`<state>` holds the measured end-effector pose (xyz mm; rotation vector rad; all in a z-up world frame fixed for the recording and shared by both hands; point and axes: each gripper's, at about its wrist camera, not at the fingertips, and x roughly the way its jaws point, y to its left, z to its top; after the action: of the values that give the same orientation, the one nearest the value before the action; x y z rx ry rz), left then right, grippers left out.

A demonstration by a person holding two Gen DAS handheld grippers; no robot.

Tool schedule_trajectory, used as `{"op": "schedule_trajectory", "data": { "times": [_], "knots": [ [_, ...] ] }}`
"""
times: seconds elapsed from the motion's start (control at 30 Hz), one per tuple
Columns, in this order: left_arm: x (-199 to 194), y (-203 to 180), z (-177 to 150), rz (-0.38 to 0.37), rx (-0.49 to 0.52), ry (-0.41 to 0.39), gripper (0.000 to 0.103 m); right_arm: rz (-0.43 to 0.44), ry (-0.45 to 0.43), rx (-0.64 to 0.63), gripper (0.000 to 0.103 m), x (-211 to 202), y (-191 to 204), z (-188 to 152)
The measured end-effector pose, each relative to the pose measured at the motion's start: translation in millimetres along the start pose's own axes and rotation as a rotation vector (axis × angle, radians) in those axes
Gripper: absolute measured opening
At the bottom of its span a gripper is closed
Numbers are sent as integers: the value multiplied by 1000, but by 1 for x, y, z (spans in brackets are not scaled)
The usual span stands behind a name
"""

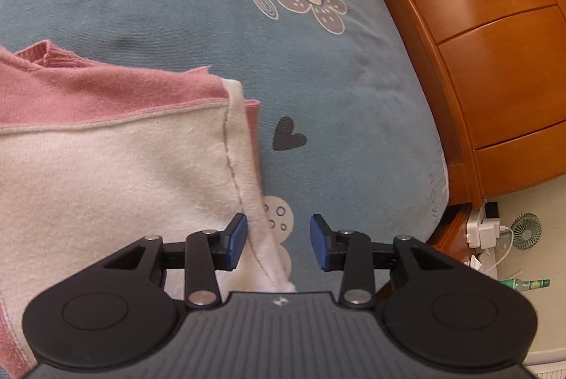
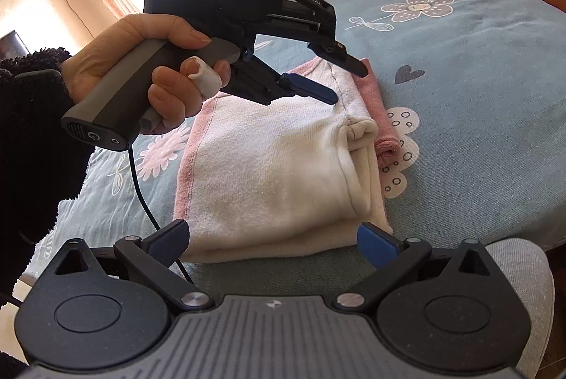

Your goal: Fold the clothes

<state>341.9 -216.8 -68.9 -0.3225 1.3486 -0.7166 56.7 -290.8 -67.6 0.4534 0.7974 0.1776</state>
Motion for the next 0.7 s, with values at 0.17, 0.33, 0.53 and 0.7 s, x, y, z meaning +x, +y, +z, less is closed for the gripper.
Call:
{"op": "schedule_trajectory", "data": {
  "times": [0.17,0.33,0.53,0.7],
  "knots": [
    [-21,-11,-2,-7,114,-52,40,-10,4,-4,103,-3,2,-3],
    [-61,11,-10,62,189,-148,49,0,-15,-8,103,-1,0,3],
    [-87,35,-58,196,340,-205,54,101,-13,83,103,4,-17,14],
    [-95,46,-97,229,411,-250,57,199,18,191,103,14,-34,9]
  ]
}}
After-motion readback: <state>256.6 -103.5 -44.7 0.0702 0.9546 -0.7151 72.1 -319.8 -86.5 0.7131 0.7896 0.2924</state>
